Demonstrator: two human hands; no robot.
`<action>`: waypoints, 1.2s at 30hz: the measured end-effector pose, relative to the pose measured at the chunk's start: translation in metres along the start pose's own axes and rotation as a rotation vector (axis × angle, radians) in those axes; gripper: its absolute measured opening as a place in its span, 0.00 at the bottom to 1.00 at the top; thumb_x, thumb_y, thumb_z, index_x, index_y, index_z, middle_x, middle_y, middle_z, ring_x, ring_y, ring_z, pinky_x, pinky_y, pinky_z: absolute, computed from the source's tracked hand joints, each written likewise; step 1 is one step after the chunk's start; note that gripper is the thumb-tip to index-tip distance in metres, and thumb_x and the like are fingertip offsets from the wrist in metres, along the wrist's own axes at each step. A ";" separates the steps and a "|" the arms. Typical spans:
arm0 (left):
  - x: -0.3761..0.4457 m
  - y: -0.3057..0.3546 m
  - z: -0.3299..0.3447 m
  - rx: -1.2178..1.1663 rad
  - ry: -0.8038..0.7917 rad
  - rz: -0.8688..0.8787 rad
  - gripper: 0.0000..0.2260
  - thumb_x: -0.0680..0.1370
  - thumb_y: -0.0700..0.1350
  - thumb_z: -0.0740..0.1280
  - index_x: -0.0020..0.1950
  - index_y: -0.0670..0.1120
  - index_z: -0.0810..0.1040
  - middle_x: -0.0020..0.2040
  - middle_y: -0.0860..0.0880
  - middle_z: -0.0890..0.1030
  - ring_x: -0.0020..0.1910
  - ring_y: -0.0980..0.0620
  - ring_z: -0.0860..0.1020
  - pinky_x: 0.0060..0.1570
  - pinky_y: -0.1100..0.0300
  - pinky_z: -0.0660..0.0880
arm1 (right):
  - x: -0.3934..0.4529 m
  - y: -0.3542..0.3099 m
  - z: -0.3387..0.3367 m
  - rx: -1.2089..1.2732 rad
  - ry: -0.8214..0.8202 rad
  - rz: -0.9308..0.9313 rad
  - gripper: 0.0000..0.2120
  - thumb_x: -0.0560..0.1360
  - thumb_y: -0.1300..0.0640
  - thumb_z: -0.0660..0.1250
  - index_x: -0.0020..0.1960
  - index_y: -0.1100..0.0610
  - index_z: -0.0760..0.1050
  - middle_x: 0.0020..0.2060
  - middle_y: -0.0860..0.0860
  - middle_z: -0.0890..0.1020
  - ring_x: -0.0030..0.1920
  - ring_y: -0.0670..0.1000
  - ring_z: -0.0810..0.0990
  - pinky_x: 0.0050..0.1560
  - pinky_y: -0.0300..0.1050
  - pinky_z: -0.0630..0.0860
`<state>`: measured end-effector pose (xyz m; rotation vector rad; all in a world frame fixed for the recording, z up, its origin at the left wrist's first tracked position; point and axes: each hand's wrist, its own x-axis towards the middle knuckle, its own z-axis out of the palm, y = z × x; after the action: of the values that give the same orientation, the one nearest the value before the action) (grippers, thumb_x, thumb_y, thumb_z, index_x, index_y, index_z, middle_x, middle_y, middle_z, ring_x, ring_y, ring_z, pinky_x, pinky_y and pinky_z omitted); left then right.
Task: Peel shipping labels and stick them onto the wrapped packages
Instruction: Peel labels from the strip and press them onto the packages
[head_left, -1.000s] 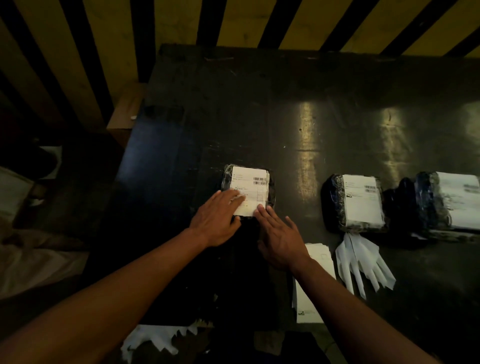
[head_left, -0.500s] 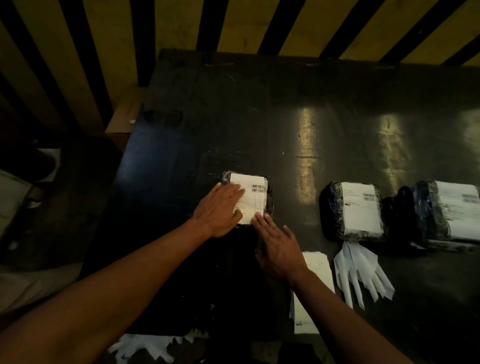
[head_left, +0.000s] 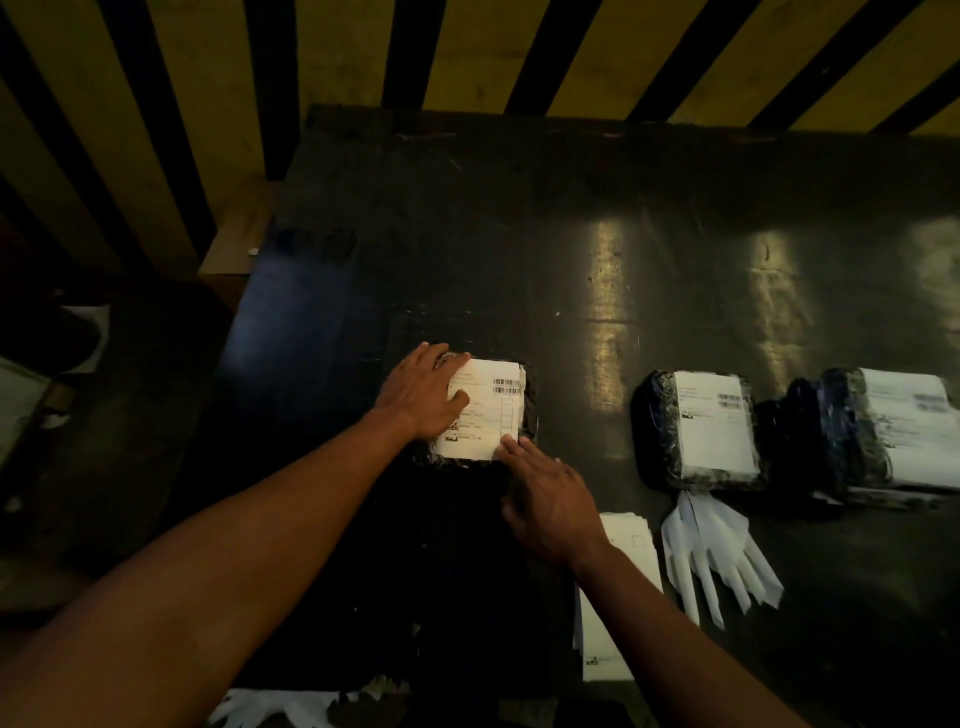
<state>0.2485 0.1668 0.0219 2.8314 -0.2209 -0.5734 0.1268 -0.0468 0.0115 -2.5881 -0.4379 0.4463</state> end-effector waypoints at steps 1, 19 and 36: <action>-0.004 -0.002 0.000 -0.090 -0.020 -0.064 0.31 0.82 0.57 0.64 0.82 0.59 0.54 0.83 0.46 0.52 0.82 0.41 0.55 0.77 0.40 0.61 | 0.003 0.000 -0.001 0.077 0.074 0.022 0.28 0.78 0.52 0.67 0.77 0.51 0.67 0.77 0.50 0.69 0.78 0.52 0.66 0.76 0.54 0.66; -0.059 0.017 0.040 -0.664 0.140 -0.350 0.40 0.74 0.45 0.77 0.81 0.55 0.59 0.72 0.45 0.75 0.71 0.44 0.74 0.70 0.43 0.73 | 0.057 0.020 0.005 0.615 0.103 0.389 0.37 0.75 0.53 0.75 0.79 0.42 0.62 0.71 0.56 0.70 0.71 0.55 0.72 0.68 0.44 0.69; -0.071 0.042 0.015 -0.546 0.324 -0.248 0.35 0.77 0.48 0.75 0.80 0.58 0.63 0.58 0.50 0.68 0.63 0.47 0.71 0.66 0.49 0.74 | 0.058 0.035 -0.003 0.959 0.164 0.318 0.34 0.71 0.54 0.79 0.74 0.45 0.70 0.72 0.50 0.73 0.71 0.55 0.73 0.70 0.60 0.74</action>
<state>0.1737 0.1376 0.0453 2.3739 0.3055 -0.1709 0.1880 -0.0552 -0.0172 -1.7222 0.2237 0.4068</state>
